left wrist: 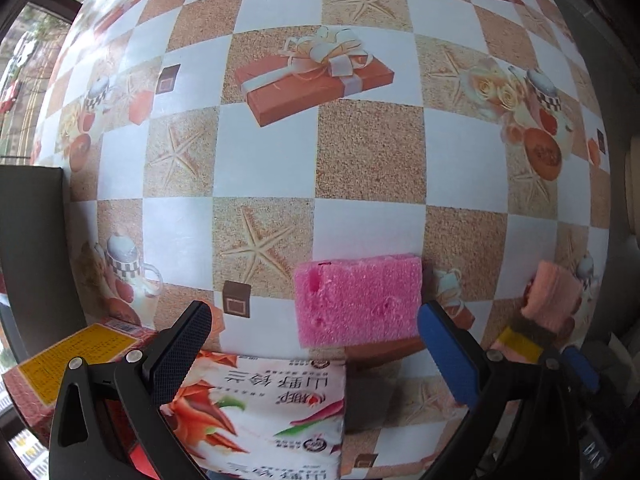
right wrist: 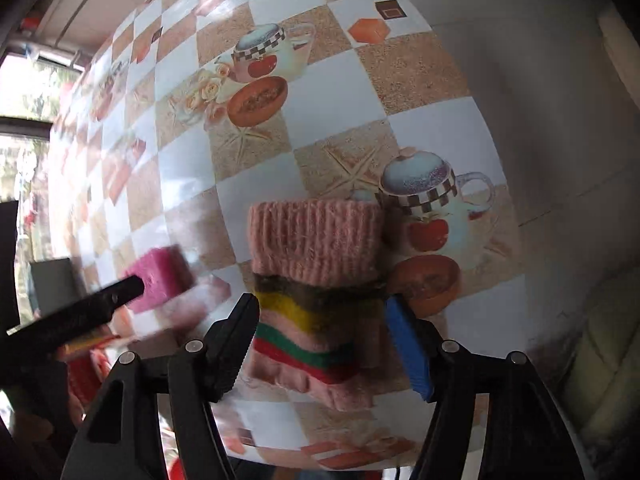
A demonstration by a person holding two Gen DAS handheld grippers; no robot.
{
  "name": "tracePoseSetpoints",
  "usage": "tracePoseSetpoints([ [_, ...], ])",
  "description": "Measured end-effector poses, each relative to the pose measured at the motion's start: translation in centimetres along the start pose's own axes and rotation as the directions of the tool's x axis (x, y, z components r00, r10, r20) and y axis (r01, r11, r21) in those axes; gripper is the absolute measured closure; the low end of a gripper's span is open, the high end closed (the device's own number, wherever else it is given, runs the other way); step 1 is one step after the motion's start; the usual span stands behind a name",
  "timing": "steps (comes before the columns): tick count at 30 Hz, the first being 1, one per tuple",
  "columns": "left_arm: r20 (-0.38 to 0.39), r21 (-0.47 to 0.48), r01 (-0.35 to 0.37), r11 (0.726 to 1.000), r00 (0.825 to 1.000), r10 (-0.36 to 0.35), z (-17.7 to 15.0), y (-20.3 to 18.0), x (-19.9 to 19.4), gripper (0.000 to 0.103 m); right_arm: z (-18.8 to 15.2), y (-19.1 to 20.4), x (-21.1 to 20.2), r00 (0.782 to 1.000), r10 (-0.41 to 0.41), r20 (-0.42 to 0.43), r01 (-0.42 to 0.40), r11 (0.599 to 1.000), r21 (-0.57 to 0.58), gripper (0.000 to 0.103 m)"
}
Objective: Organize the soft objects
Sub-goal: 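Grasp the pink foam sponge with the left tool while the right tool lifts the glove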
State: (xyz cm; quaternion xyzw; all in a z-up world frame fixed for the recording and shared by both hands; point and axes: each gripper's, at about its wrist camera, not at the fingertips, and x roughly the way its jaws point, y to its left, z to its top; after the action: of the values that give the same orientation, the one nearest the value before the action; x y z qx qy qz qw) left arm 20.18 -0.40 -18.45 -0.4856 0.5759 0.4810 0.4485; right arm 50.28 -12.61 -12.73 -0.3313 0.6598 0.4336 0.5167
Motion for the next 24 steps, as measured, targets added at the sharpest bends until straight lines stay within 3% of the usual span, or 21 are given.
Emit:
tracePoseSetpoints([
  [6,-0.030,-0.042,0.050,0.998,0.998,-0.051,0.6,-0.3,1.8,0.000,-0.2,2.1,3.0,0.999,-0.044,-0.015,0.044,0.999,0.003,0.035],
  [9,-0.022,-0.049,0.024,0.998,0.999,-0.025,0.3,-0.4,1.7,0.000,0.0,2.6,4.2,0.996,-0.089,-0.011,0.089,0.996,-0.014,0.034],
  [11,0.002,-0.073,0.051,0.996,0.999,-0.051,0.0,0.0,1.0,0.000,-0.1,3.0,4.4,0.994,-0.107,-0.001,0.107,0.994,-0.029,0.032],
  [14,0.036,-0.050,0.029,0.998,0.999,-0.027,-0.1,-0.1,0.2,0.000,-0.2,3.6,4.9,0.995,-0.096,0.002,0.096,0.995,-0.016,0.032],
  [21,-0.003,0.001,-0.040,0.999,0.999,0.040,0.0,0.1,2.4,0.000,0.3,4.8,6.0,0.991,-0.131,-0.004,0.131,0.991,-0.034,0.031],
  [22,-0.006,0.010,-0.044,0.999,0.999,0.044,-0.4,0.2,2.8,0.000,0.3,5.2,6.4,0.991,-0.131,-0.003,0.131,0.991,-0.039,0.025],
  [24,-0.006,0.038,-0.051,0.998,0.999,0.052,-0.6,0.5,3.4,0.000,0.2,5.8,6.7,0.989,-0.149,0.000,0.148,0.987,-0.056,0.022],
])
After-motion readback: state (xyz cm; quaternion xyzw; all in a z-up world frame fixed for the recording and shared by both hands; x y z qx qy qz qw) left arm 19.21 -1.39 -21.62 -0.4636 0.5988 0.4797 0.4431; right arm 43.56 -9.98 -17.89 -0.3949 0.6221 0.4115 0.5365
